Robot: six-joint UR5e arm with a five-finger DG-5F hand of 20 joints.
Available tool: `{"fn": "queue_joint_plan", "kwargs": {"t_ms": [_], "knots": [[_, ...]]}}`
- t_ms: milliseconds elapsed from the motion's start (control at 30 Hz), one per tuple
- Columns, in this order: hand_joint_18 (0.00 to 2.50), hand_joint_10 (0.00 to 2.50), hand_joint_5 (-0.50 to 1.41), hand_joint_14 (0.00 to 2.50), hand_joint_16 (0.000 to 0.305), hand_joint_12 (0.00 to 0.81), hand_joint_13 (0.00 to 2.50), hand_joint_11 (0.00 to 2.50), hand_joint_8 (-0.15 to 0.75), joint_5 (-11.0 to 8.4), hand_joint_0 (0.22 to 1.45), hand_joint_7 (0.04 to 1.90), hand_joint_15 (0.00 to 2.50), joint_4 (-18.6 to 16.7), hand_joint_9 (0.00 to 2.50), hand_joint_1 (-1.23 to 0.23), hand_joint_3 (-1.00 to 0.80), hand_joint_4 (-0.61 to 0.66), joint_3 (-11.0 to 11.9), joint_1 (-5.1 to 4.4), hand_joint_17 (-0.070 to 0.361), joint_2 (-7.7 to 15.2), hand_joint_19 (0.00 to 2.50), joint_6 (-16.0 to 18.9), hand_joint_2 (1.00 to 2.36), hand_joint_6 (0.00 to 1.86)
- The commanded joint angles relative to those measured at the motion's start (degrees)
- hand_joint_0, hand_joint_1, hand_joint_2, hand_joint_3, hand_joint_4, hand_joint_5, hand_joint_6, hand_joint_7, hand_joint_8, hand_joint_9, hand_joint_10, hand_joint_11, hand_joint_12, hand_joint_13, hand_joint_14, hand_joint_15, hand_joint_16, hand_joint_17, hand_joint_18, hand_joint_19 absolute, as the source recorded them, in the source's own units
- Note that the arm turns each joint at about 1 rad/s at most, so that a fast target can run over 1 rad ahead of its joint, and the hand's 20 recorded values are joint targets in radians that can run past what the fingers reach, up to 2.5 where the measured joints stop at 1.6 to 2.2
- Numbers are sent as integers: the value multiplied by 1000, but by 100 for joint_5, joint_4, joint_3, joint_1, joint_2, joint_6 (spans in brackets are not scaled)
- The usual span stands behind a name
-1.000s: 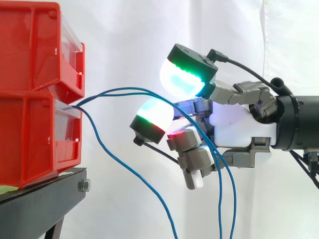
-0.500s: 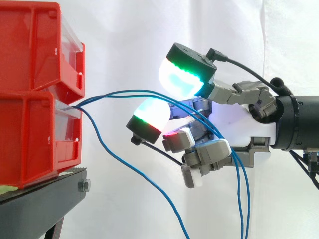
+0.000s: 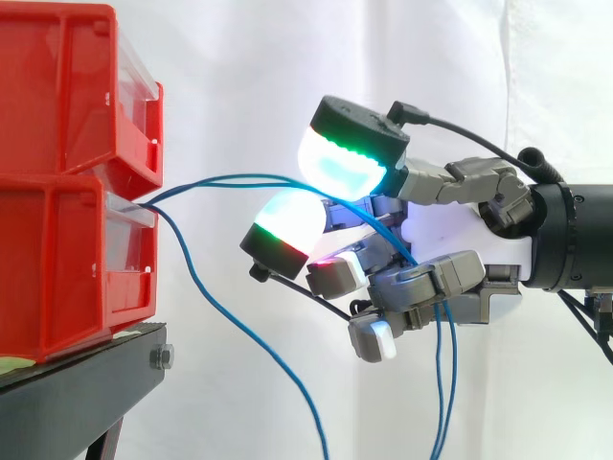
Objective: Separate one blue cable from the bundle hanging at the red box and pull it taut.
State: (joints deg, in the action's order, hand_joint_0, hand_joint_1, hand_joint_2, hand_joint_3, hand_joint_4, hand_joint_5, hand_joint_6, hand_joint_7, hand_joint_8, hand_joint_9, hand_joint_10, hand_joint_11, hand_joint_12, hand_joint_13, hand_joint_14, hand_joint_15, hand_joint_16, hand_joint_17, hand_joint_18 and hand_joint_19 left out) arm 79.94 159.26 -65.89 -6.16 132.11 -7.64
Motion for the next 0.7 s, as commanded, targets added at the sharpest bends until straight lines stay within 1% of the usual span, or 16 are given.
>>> {"fn": "queue_joint_plan", "kwargs": {"t_ms": [0, 100, 133, 167, 200, 267, 300, 333, 367, 400, 433, 467, 500, 567, 667], "knots": [[1049, 8, -202, 749, 51, 330, 1336, 1087, 376, -32, 665, 887, 1343, 8, 996, -762, -300, 138, -3, -8, 114, -1, 854, -1, 1014, 926], [1027, 7, -205, 713, 50, 331, 1313, 1082, 364, -32, 698, 865, 1352, 8, 974, -806, -332, 130, -3, -8, 113, -1, 861, 8, 1013, 931], [1023, 8, -207, 690, 50, 332, 1304, 1079, 363, -32, 707, 861, 1355, 8, 968, -832, -422, 144, -3, -8, 113, -1, 865, 8, 1007, 932], [1016, 8, -206, 649, 50, 329, 1303, 1079, 360, -32, 709, 857, 1381, 8, 965, -830, -458, 150, -3, -17, 113, -1, 863, 8, 1003, 932], [1007, 8, -201, 628, 50, 337, 1304, 1091, 359, -32, 686, 861, 1371, 8, 966, -838, -500, 150, -3, -8, 112, -1, 868, -1, 1000, 931], [1006, 9, -196, 580, 50, 341, 1308, 1077, 360, -23, 650, 868, 1382, 8, 973, -828, -500, 150, -3, -8, 112, -1, 865, -1, 1000, 929], [1003, 8, -193, 472, 50, 345, 1323, 1075, 365, -23, 609, 875, 1406, 8, 983, -809, -500, 151, -3, -8, 112, -1, 855, 8, 1000, 928], [1006, 9, -190, 305, 50, 353, 1338, 1069, 372, -23, 585, 880, 1437, 8, 994, -780, -500, 153, -3, -8, 113, -1, 853, 8, 1000, 926], [1002, 8, -189, 258, 51, 359, 1346, 1072, 373, -23, 575, 885, 1432, 17, 997, -766, -500, 158, -3, -8, 115, -1, 839, -1, 1000, 925], [1004, 9, -186, 102, 52, 366, 1366, 1073, 383, -23, 564, 883, 1465, 17, 1019, -721, -500, 156, -3, -8, 116, -1, 840, 8, 1000, 923], [1004, 7, -184, 2, 52, 378, 1348, 1069, 387, -23, 565, 887, 1451, 17, 1032, -682, -500, 160, -3, -8, 116, -1, 825, -1, 1000, 922], [1005, 7, -184, 2, 52, 381, 1349, 1071, 387, -23, 566, 889, 1444, 17, 1036, -667, -500, 159, -3, -8, 116, -1, 824, 8, 1000, 921], [1007, 8, -181, 4, 52, 380, 1342, 1077, 386, -23, 575, 898, 1418, 17, 1041, -620, -500, 158, -3, -8, 116, -1, 826, 8, 1000, 920], [999, 9, -180, 7, 51, 379, 1311, 1075, 388, -23, 627, 921, 1369, 17, 1053, -589, -489, 150, -3, -8, 115, -1, 823, -1, 1001, 918], [1001, 9, -180, 14, 53, 394, 1212, 1079, 385, -23, 642, 947, 1231, 17, 1048, -674, -367, 135, 6, -8, 119, -1, 811, 8, 1010, 922]]}}
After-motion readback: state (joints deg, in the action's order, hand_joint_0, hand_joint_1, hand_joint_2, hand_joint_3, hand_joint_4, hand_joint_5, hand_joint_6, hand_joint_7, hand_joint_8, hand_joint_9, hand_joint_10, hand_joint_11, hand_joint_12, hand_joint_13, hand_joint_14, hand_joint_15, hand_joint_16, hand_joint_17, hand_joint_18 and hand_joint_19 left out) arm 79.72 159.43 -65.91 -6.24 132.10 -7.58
